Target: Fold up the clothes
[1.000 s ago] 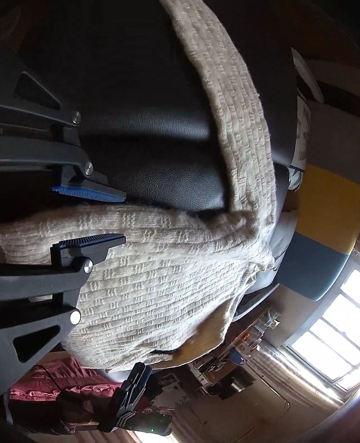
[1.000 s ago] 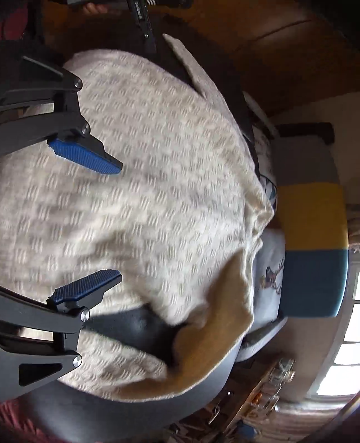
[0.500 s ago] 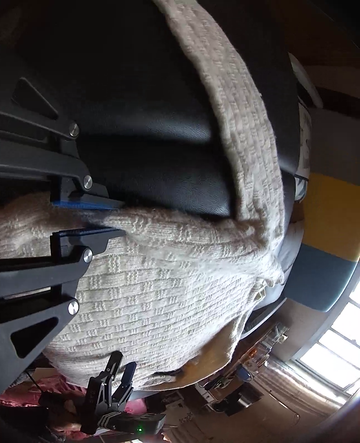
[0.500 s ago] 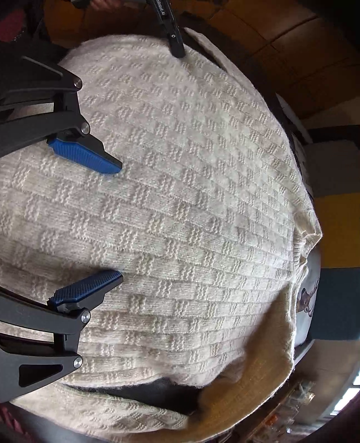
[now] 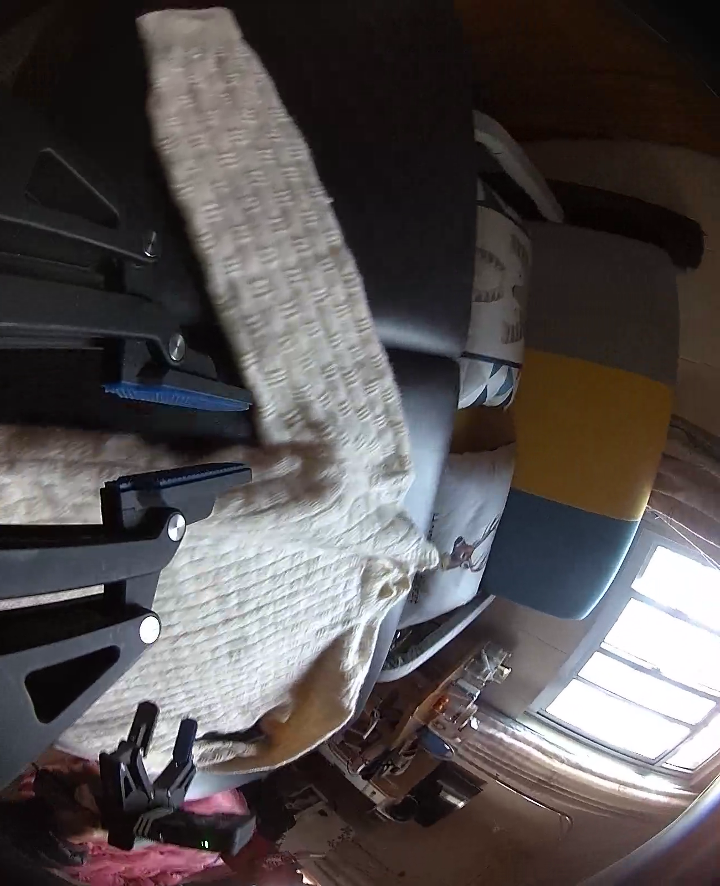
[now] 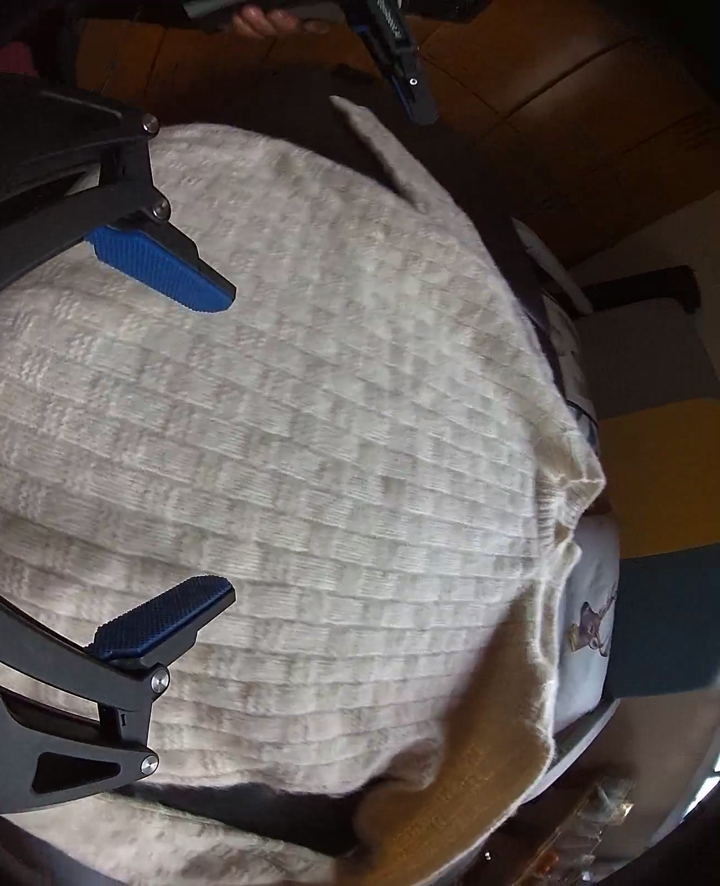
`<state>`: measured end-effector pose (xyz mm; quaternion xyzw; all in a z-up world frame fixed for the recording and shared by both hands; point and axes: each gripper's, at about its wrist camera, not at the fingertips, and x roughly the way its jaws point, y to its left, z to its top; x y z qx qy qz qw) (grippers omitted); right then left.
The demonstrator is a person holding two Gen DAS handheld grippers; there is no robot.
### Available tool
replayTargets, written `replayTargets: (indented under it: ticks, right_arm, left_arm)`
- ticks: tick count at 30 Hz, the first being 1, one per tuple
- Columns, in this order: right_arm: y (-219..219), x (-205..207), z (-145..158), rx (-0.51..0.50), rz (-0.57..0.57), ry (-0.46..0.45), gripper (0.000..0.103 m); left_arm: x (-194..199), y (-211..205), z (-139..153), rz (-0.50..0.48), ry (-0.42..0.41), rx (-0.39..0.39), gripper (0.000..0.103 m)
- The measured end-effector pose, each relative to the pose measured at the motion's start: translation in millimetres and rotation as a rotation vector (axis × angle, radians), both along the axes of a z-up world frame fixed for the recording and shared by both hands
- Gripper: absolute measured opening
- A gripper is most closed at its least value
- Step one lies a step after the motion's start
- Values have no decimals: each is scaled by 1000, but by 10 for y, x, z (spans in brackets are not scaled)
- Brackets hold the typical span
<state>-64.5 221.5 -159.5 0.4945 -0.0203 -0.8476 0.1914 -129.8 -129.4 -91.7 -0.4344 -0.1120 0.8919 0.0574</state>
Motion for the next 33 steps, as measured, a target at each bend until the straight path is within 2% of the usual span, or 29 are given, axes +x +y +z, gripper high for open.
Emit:
replayTargets:
  ticks: [3,4,7,8,11,18,23,28,31,33]
  right_arm:
    - [40,-346,159,-36,-20,20,97]
    - [12,-459,183,-49,-18,19,97]
    - [-136,-740,211,-102,5,5,97]
    - [-204,-805,204,-108,18,2,97]
    - [-453,-940,133,-102,52,-11,97]
    - [-887,-988,-129,-112,121,-57,97]
    - [-1423,-1019,126,-176,275,-10,97]
    - [-2264,-1113,304,-206,438,11,98]
    - [-2762,-1159,280,-190,500,1,98]
    - [-3036,-1227,202,-172,537,-23,98]
  left_arm:
    - [-328,-152,-42,10,-30,-13,19]
    - [-388,-184,-60,13,-33,-42,19]
    - [-488,-310,-180,43,-59,-194,19]
    - [-438,-405,-212,61,-63,-199,19]
    - [-196,-743,-299,120,-75,-153,19]
    - [369,-1530,-503,256,-100,-44,29]
    - [772,-2092,-649,353,-118,33,29]
    - [843,-2337,-708,411,-124,-32,33]
    - [872,-2472,-740,445,-127,-77,33]
    - [848,-2490,-812,425,-145,-101,33]
